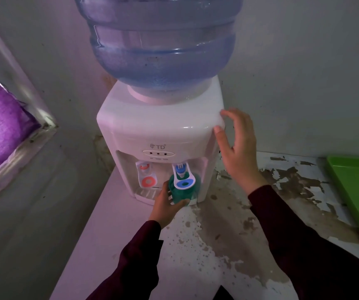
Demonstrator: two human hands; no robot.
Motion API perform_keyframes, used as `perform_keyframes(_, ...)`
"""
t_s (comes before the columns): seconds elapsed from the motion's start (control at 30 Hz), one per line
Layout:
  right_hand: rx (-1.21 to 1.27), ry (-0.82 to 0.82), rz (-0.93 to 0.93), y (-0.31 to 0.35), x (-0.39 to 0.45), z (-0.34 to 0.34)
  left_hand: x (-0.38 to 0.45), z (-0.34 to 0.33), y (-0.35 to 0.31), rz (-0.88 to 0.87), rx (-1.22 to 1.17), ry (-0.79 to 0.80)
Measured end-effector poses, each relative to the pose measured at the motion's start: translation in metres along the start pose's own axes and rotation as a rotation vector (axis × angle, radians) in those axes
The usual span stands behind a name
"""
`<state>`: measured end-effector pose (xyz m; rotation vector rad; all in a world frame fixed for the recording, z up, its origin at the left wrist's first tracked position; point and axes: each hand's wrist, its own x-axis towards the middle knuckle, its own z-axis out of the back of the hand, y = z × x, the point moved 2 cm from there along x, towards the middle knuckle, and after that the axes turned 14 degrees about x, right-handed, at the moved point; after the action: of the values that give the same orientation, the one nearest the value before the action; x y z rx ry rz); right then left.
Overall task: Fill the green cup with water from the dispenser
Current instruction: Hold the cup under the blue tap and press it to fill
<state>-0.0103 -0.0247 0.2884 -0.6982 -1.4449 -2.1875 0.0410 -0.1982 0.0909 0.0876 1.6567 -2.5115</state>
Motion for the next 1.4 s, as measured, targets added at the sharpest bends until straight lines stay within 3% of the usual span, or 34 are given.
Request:
perform_keyframes(0.17, 0.058, 0.077, -0.017, -0.014, -0.006, -0.018, 0.001, 0.001, -0.004, 0.022, -0.009, 0.008)
perform_keyframes(0.27, 0.042, 0.092, 0.064, -0.012, -0.006, -0.021, 0.0, 0.0, -0.005, 0.026, 0.013, -0.004)
perform_keyframes(0.53, 0.076, 0.063, 0.132, -0.02, -0.002, -0.033, -0.004, 0.0, -0.009, 0.049, 0.017, -0.03)
perform_keyframes(0.77, 0.092, 0.032, 0.165, -0.027, 0.0, -0.036, -0.027, 0.03, -0.041, 0.004, 0.269, -0.017)
perform_keyframes(0.9, 0.108, 0.016, 0.166, -0.028, -0.001, -0.037, -0.053, 0.041, -0.063, -0.114, 0.495, -0.118)
perform_keyframes(1.07, 0.115, 0.005, 0.181, -0.029, 0.0, -0.038, -0.075, 0.047, -0.084, -0.36, 0.594, -0.402)
perform_keyframes(1.2, 0.115, 0.0, 0.174, -0.029, 0.0, -0.039, -0.074, 0.04, -0.088, -0.47, 0.62, -0.397)
perform_keyframes(1.4, 0.116, 0.001, 0.164, -0.028, -0.001, -0.038, -0.07, 0.038, -0.091, -0.475, 0.58, -0.397)
